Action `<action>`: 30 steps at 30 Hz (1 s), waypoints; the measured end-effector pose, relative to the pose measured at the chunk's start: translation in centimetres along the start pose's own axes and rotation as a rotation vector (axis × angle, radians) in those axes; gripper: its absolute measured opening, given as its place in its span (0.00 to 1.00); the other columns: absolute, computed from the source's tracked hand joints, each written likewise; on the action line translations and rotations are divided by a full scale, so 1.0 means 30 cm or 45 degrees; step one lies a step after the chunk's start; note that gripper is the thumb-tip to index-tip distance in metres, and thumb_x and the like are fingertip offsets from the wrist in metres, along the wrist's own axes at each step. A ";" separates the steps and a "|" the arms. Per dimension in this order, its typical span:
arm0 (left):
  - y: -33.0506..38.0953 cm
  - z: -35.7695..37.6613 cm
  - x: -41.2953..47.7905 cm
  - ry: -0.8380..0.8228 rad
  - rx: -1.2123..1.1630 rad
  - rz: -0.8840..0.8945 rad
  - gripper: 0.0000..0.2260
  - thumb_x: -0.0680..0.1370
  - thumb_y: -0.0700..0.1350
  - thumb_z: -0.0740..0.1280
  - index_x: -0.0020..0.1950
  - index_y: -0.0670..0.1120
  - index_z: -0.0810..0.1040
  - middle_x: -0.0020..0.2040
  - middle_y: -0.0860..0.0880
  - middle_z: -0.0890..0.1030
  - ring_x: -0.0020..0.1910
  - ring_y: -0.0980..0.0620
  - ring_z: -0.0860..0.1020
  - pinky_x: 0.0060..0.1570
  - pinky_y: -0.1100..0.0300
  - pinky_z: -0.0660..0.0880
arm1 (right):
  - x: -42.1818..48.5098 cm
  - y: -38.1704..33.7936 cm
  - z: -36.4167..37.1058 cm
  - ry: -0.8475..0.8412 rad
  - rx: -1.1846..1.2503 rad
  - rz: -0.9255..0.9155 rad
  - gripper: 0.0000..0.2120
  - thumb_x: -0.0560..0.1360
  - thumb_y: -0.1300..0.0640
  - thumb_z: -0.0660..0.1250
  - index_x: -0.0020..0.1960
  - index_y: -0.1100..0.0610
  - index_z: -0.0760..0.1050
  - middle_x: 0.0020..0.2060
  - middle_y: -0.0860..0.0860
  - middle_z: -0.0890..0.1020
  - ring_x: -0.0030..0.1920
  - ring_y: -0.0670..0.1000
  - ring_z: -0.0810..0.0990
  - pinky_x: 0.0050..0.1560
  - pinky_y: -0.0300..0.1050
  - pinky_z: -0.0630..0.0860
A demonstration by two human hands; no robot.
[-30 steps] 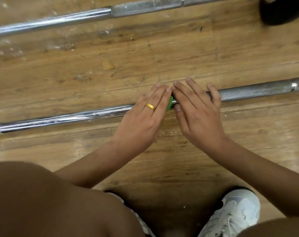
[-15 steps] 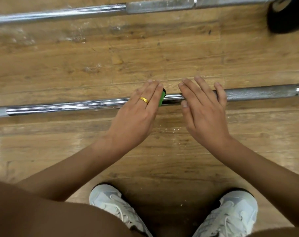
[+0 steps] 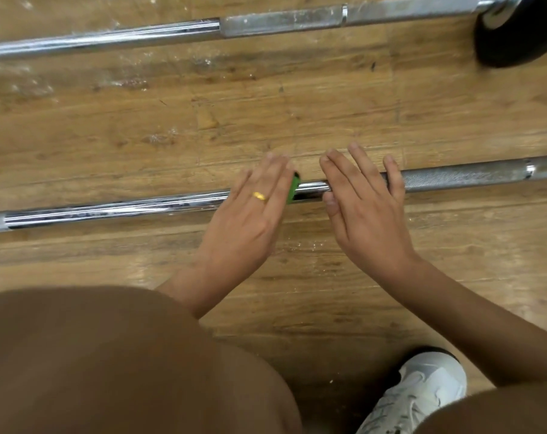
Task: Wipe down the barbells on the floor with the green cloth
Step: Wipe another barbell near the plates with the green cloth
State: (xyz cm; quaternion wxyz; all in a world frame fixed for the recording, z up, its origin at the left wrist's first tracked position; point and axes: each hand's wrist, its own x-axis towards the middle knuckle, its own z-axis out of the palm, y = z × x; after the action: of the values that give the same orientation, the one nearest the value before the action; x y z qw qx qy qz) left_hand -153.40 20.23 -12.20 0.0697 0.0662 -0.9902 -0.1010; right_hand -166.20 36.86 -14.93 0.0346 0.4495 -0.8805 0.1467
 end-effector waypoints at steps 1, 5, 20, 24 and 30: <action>-0.020 -0.008 -0.018 0.011 -0.035 -0.088 0.29 0.78 0.29 0.65 0.78 0.34 0.61 0.77 0.36 0.65 0.79 0.39 0.60 0.78 0.46 0.55 | 0.004 0.003 0.001 -0.006 0.003 -0.003 0.22 0.86 0.50 0.49 0.77 0.55 0.65 0.76 0.49 0.68 0.79 0.51 0.58 0.77 0.60 0.51; -0.035 -0.002 -0.058 0.100 -0.075 -0.268 0.27 0.77 0.27 0.64 0.77 0.33 0.63 0.75 0.35 0.67 0.77 0.37 0.62 0.76 0.40 0.61 | 0.019 0.004 0.017 0.032 0.006 0.005 0.22 0.86 0.51 0.50 0.76 0.55 0.67 0.75 0.49 0.69 0.79 0.52 0.59 0.77 0.61 0.52; -0.164 -0.035 0.081 -0.193 0.108 0.320 0.38 0.77 0.29 0.67 0.81 0.36 0.48 0.81 0.36 0.53 0.81 0.40 0.51 0.80 0.52 0.49 | 0.085 0.064 0.079 0.235 0.013 -0.114 0.18 0.86 0.52 0.54 0.71 0.55 0.73 0.69 0.49 0.76 0.70 0.53 0.72 0.73 0.54 0.58; -0.175 -0.037 0.085 -0.235 0.116 0.297 0.37 0.78 0.30 0.67 0.81 0.35 0.49 0.81 0.35 0.54 0.81 0.39 0.53 0.79 0.47 0.56 | 0.097 0.073 0.073 0.207 0.037 -0.133 0.17 0.85 0.53 0.56 0.71 0.55 0.73 0.69 0.49 0.76 0.70 0.52 0.72 0.73 0.54 0.57; -0.179 -0.026 0.100 -0.249 0.058 0.310 0.28 0.84 0.33 0.59 0.81 0.35 0.50 0.81 0.35 0.55 0.81 0.39 0.53 0.79 0.47 0.54 | 0.103 0.066 0.066 0.177 0.027 -0.122 0.17 0.85 0.52 0.55 0.70 0.55 0.74 0.68 0.49 0.77 0.69 0.54 0.73 0.71 0.55 0.59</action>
State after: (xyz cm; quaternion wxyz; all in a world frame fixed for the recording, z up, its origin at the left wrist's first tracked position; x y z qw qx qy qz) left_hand -155.60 14.42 -12.19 -0.0169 -0.0629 -0.9950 -0.0755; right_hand -169.48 34.97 -16.68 0.0980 0.4803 -0.8517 0.1852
